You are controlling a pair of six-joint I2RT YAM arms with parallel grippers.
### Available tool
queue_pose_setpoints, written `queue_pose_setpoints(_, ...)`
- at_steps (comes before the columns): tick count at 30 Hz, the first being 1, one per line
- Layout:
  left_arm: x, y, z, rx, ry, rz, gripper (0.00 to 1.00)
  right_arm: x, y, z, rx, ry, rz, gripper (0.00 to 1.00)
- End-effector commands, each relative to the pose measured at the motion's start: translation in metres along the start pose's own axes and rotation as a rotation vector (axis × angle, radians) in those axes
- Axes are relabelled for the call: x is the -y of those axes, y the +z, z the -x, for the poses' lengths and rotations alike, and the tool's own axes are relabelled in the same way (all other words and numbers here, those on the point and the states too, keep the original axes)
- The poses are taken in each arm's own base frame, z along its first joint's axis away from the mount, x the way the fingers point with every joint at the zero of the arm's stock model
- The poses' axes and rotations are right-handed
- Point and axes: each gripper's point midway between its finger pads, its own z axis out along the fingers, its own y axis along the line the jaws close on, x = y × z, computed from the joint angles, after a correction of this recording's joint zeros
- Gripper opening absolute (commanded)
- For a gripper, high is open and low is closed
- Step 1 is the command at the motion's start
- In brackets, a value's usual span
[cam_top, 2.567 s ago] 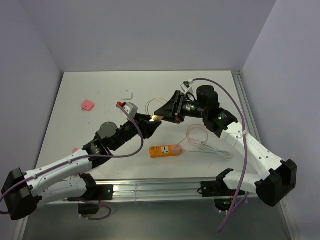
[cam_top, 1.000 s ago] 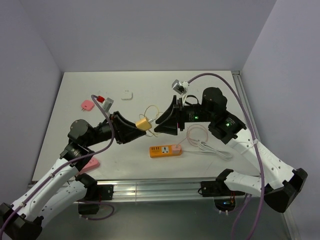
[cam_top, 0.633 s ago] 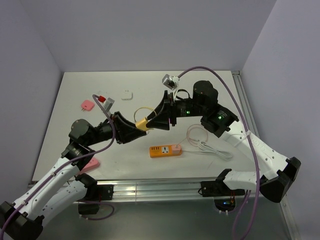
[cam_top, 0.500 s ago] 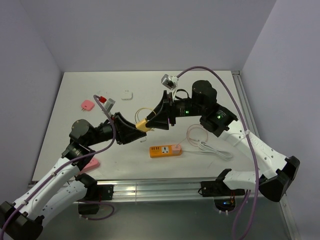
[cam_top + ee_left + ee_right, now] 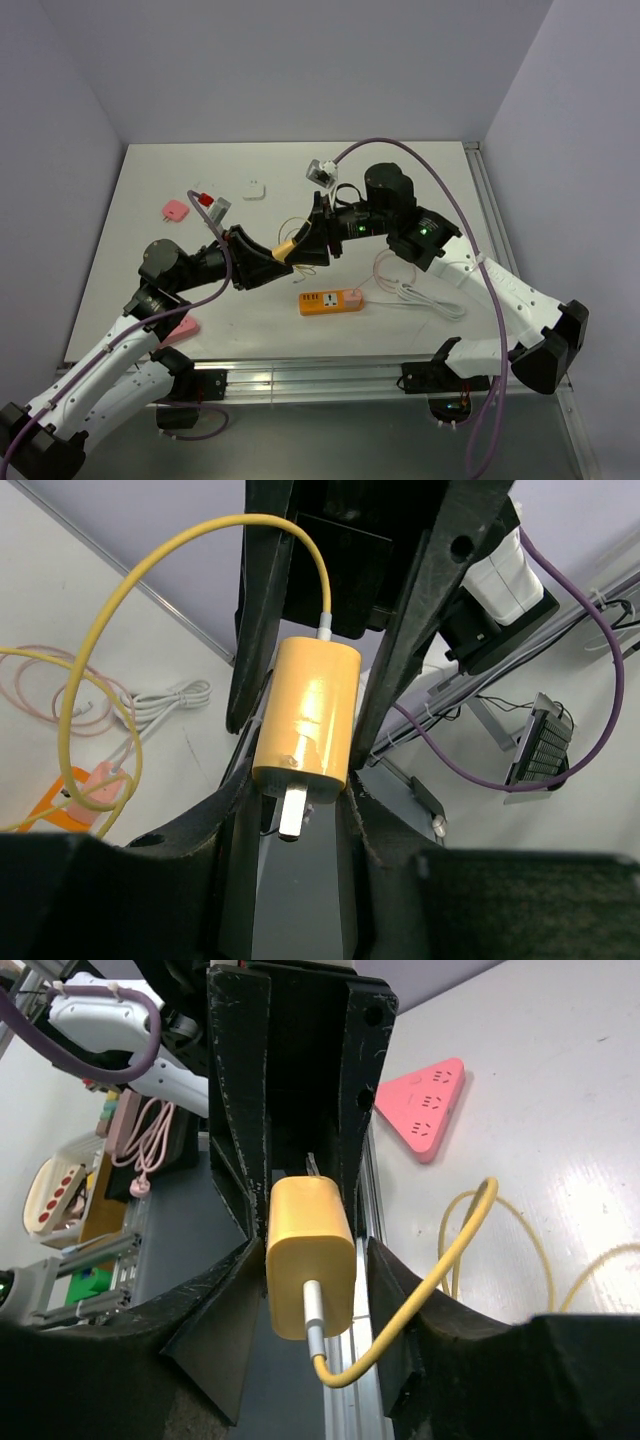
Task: Insert the plug
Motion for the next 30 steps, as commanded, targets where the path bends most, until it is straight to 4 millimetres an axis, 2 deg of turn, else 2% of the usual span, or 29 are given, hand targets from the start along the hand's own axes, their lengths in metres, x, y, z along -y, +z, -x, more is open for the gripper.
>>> queue_pose_setpoints(1,0.022,-0.001,0.012,0.025,0.064,-0.065,0.0,-0.014,-0.002,0.015,0.021,-0.061,0.035,0.51)
queue_pose_setpoints(4,0.02,-0.001,0.01,0.022,0.06,-0.059,0.0,-0.01,0.0,0.015,0.013,-0.056,0.028,0.41)
queue_pose_setpoints(7,0.016,-0.002,0.008,0.016,0.062,-0.046,0.0,-0.008,0.001,0.016,0.008,-0.052,0.018,0.28)
queue_pose_setpoints(9,0.014,-0.002,0.007,0.012,0.06,-0.032,0.0,-0.004,0.002,0.017,0.011,-0.054,-0.01,0.02)
queue_pose_setpoints(10,0.013,-0.002,0.008,0.012,0.061,-0.022,0.0,0.001,0.002,0.018,0.012,-0.051,-0.036,0.0)
queue_pose_setpoints(11,0.005,-0.003,0.004,-0.002,0.055,0.014,0.01,0.005,0.001,0.016,0.004,-0.044,-0.061,0.0)
queue_pose_setpoints(12,-0.001,-0.003,0.007,0.014,0.055,0.055,0.07,0.015,0.0,0.018,0.018,-0.047,-0.121,0.0)
queue_pose_setpoints(13,-0.003,-0.004,0.01,0.019,0.061,0.084,0.27,0.021,-0.002,0.019,0.019,-0.048,-0.159,0.0)
queue_pose_setpoints(14,-0.012,-0.007,0.006,0.009,0.063,0.129,0.36,0.03,-0.005,0.017,0.008,-0.053,-0.212,0.0)
queue_pose_setpoints(15,-0.021,-0.009,0.01,0.038,0.066,0.183,0.42,0.036,-0.006,0.015,-0.003,-0.063,-0.245,0.0)
queue_pose_setpoints(16,-0.021,-0.013,0.014,0.058,0.085,0.204,0.52,0.044,-0.007,0.013,-0.015,-0.075,-0.281,0.0)
queue_pose_setpoints(18,-0.033,-0.02,0.013,0.079,0.068,0.291,0.61,0.054,-0.013,0.007,-0.068,-0.137,-0.328,0.0)
queue_pose_setpoints(19,-0.041,-0.026,0.022,0.134,0.08,0.351,0.67,0.063,-0.015,0.006,-0.078,-0.149,-0.369,0.0)
queue_pose_setpoints(24,-0.077,-0.056,0.026,0.242,0.026,0.599,0.74,0.081,-0.022,-0.012,-0.179,-0.335,-0.387,0.0)
queue_pose_setpoints(27,-0.084,-0.068,0.029,0.306,0.006,0.653,0.76,0.105,-0.026,-0.026,-0.269,-0.359,-0.459,0.0)
queue_pose_setpoints(29,-0.087,-0.07,0.023,0.311,-0.022,0.653,0.77,0.129,-0.028,-0.035,-0.337,-0.358,-0.54,0.0)
queue_pose_setpoints(30,-0.087,-0.07,0.019,0.304,-0.029,0.643,0.76,0.148,-0.038,-0.035,-0.363,-0.369,-0.648,0.0)
